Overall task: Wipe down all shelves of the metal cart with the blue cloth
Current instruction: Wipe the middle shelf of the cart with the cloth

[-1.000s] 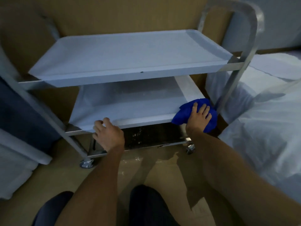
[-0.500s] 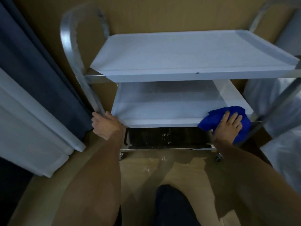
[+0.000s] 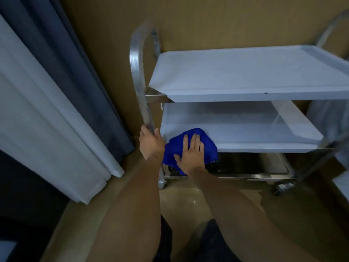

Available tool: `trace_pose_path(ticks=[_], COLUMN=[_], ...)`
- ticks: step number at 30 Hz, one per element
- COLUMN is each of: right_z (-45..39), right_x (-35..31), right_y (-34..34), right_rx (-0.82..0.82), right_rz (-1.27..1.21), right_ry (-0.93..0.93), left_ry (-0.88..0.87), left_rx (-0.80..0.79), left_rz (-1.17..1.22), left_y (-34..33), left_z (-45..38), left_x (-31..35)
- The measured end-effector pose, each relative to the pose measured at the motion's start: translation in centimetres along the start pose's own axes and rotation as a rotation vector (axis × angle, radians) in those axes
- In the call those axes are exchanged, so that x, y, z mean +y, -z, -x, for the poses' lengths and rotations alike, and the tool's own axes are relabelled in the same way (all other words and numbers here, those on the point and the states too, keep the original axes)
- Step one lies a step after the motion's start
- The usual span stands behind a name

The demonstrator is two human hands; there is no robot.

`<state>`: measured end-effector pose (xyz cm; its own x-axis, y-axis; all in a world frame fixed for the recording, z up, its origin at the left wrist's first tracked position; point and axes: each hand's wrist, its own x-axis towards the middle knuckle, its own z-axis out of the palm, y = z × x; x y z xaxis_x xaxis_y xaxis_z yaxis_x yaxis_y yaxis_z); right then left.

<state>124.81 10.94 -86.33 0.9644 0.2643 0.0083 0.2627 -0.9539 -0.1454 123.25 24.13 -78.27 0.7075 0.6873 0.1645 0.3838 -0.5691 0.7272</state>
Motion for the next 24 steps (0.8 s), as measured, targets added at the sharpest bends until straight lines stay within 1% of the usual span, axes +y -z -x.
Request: trace_pose_path(ticks=[2, 4, 7, 9, 13, 17, 19, 21, 24], right_z=[-0.4, -0.3, 0.1, -0.3, -1.6, -2.7, -2.7, -2.8, -2.5], right_x=[2.0, 4.5, 6.8, 6.7, 3.0, -4.5, -7.4, -8.0, -6.9], right_y=[0.5, 1.0, 1.0, 0.7, 0.1, 0.1, -0.1, -0.3, -0.4], right_rx=[0.007, 0.015, 0.016, 0.020, 0.009, -0.001, -0.011, -0.013, 0.002], right_rz=[0.070, 0.088, 0.075, 0.069, 0.061, 0.041, 0.039, 0.026, 0.033], right_ry=[0.047, 0.062, 0.010, -0.021, -0.057, 0.031, 0.045, 0.043, 0.057], left_ry=[0.004, 0.069, 0.093, 0.081, 0.084, 0.036, 0.065, 0.111, 0.153], left_rx=[0.009, -0.001, -0.008, -0.019, -0.012, -0.021, -0.033, -0.031, -0.013], left_rz=[0.061, 0.024, 0.006, 0.034, 0.067, 0.057, 0.069, 0.084, 0.101], left_y=[0.4, 0.8, 0.9, 0.8, 0.5, 0.6, 1.0, 1.4, 1.3], left_z=[-0.8, -1.4, -1.3, -1.5, -2.1, -2.2, -2.1, -2.1, -1.8], left_x=[1.8, 3.2, 3.1, 2.8, 2.4, 2.1, 2.3, 2.8, 3.4])
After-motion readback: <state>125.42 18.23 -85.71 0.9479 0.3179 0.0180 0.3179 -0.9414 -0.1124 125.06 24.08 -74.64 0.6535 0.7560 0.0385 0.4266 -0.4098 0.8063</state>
